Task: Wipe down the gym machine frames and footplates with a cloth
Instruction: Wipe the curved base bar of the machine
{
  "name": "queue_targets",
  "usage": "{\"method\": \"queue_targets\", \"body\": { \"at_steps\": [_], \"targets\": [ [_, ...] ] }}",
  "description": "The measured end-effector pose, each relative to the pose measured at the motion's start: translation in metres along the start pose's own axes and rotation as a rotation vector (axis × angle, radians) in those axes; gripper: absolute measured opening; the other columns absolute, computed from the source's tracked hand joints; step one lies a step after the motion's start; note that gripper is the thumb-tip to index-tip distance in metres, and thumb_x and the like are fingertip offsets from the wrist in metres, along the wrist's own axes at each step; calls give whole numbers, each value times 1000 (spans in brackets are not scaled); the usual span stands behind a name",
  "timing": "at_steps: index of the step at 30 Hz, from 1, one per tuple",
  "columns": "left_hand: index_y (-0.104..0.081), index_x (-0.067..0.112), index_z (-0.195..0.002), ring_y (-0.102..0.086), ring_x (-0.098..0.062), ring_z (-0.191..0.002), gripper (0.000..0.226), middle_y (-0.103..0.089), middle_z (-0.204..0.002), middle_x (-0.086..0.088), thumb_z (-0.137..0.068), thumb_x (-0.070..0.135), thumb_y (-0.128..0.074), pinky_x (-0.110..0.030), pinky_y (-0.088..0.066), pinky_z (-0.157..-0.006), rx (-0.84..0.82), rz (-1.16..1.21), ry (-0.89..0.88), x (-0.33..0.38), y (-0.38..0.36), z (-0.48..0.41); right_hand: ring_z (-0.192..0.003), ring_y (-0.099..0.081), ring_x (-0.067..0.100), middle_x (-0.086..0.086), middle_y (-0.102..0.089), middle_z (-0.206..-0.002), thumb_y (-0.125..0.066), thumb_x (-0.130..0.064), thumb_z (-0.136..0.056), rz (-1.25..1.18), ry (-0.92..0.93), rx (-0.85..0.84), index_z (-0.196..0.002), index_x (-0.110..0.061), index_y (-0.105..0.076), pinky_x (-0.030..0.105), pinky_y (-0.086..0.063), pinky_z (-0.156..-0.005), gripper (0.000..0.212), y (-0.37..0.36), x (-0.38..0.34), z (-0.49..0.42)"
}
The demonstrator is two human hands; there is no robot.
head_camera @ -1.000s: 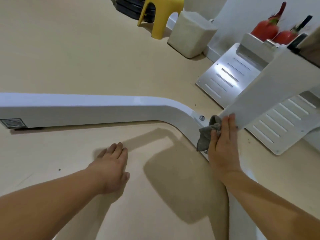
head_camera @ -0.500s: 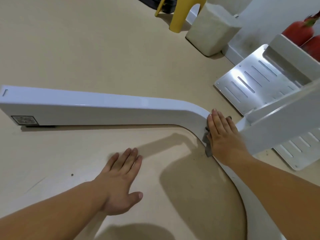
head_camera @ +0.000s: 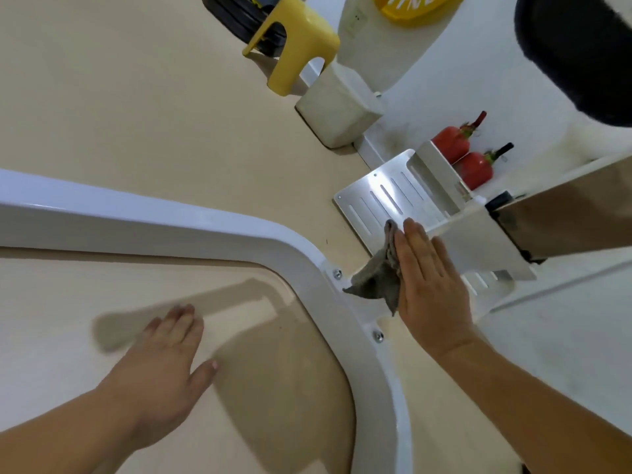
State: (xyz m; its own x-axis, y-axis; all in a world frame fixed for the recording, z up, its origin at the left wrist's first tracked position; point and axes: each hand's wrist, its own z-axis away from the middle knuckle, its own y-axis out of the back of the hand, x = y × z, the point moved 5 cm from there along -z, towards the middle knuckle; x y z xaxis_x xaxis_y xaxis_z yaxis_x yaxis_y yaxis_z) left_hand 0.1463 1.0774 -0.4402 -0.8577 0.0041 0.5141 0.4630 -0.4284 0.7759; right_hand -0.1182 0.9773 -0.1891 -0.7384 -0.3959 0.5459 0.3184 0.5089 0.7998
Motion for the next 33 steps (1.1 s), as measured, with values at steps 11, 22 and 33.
{"method": "queue_targets", "body": {
  "at_steps": [11,22,33],
  "targets": [
    [15,23,-162,38,-22,-148,91,38,-162,0,-93,79,-6,-47,20,-123,-277,-43,58,23,-25,-24,-157,-15,35,22,-20,-167,-29,-34,-106,277,134,-284,-158,2,-23,53,-18,-126,64,-59,47,59],
    [-12,20,-163,3,-29,-158,99,-1,-171,-10,-86,80,4,-50,-5,-127,-67,179,62,91,12,-37,-158,-6,34,21,-11,-169,-39,-57,-102,314,-112,-296,-162,-1,-10,49,-9,-129,87,-27,67,59],
    [-10,23,-162,-34,-33,-146,77,-20,-165,-7,-99,31,-55,-47,-41,-113,-33,273,-352,250,127,-43,-157,-11,38,23,-13,-168,-43,-53,-101,294,-134,-318,-162,-4,-17,52,-16,-127,82,-26,68,50]
  ]
}}
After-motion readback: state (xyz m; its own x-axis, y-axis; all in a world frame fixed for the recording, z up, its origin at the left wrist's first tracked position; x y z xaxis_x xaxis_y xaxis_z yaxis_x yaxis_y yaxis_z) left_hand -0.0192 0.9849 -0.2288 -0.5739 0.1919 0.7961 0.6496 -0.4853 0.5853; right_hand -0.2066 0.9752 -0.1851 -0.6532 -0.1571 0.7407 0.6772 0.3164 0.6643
